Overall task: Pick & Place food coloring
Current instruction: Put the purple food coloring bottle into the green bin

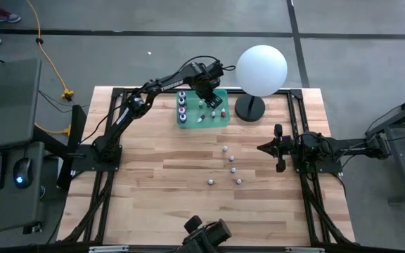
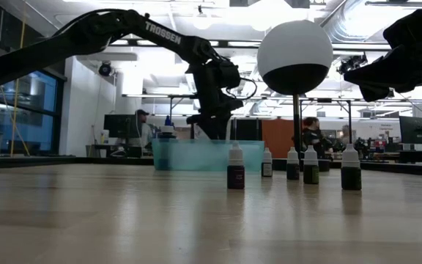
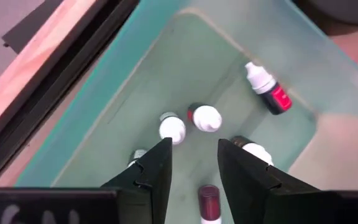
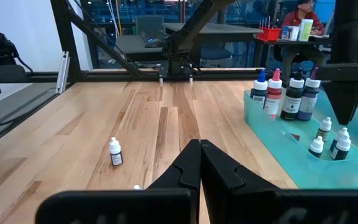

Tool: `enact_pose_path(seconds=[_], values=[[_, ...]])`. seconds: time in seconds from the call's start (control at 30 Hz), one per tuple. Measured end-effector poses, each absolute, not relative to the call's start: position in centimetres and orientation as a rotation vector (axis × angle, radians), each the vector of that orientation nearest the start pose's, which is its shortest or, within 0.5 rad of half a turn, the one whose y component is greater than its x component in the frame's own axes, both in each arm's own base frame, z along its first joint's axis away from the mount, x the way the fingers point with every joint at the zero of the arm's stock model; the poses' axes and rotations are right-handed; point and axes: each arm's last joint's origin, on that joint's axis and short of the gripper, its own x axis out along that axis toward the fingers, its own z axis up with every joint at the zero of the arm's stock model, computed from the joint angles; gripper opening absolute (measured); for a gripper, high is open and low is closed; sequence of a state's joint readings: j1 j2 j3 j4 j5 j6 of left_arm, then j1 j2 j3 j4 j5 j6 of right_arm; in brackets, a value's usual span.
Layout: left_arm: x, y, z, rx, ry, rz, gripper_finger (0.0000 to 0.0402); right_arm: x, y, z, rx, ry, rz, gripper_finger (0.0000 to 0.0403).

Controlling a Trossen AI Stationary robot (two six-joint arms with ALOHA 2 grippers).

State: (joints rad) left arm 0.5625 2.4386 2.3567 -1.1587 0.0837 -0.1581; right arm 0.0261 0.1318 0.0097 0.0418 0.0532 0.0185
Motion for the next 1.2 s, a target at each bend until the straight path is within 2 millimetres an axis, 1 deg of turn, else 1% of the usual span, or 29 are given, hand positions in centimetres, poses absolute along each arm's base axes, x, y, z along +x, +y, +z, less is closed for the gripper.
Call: enact_pose_path(seconds=[0.17,0.3,0.37,0.43,0.53,0.7,0.83,0.93,1.0,1.1,1.13,1.2], values=[[42.6,26.5,22.5,-0.537,1.146,0.5,0.0157,10.5,0.1,16.0,0.016,0.079,-0.028,0.0],[42.2,26.3,24.0,-0.516,1.119,0.511,0.0188,10.5,0.1,16.0,0.015,0.08,-0.027,0.0],[41.9,26.2,25.0,-0.501,1.102,0.512,0.0198,10.5,0.1,16.0,0.015,0.079,-0.028,0.0],[41.5,25.9,26.5,-0.481,1.076,0.509,0.0202,10.5,0.1,16.0,0.016,0.08,-0.028,0.0],[40.6,25.3,29.3,-0.468,1.02,0.499,0.0201,10.5,0.1,16.0,0.015,0.08,-0.027,0.0],[38.2,23.7,34.6,-0.434,0.931,0.443,0.0198,10.5,0.1,16.0,0.015,0.08,-0.028,0.0],[36.0,21.9,38.7,-0.412,0.849,0.329,0.0198,10.5,0.1,16.0,0.016,0.08,-0.028,0.0],[34.6,20.0,40.7,-0.406,0.829,0.188,0.0197,10.5,0.1,16.0,0.016,0.08,-0.027,0.0],[33.9,18.4,41.4,-0.415,0.858,0.127,0.0197,10.5,0.1,16.0,0.016,0.079,-0.028,0.0],[33.7,15.4,42.1,-0.387,0.917,0.083,0.0197,10.5,0.1,16.0,0.015,0.079,-0.028,0.0],[33.7,14.3,42.2,-0.371,0.946,0.069,0.0197,10.5,0.1,16.0,0.015,0.079,-0.027,0.0],[34.4,12.1,42.2,-0.329,0.973,0.052,0.0197,10.5,0.1,16.0,0.015,0.078,-0.027,0.0]])
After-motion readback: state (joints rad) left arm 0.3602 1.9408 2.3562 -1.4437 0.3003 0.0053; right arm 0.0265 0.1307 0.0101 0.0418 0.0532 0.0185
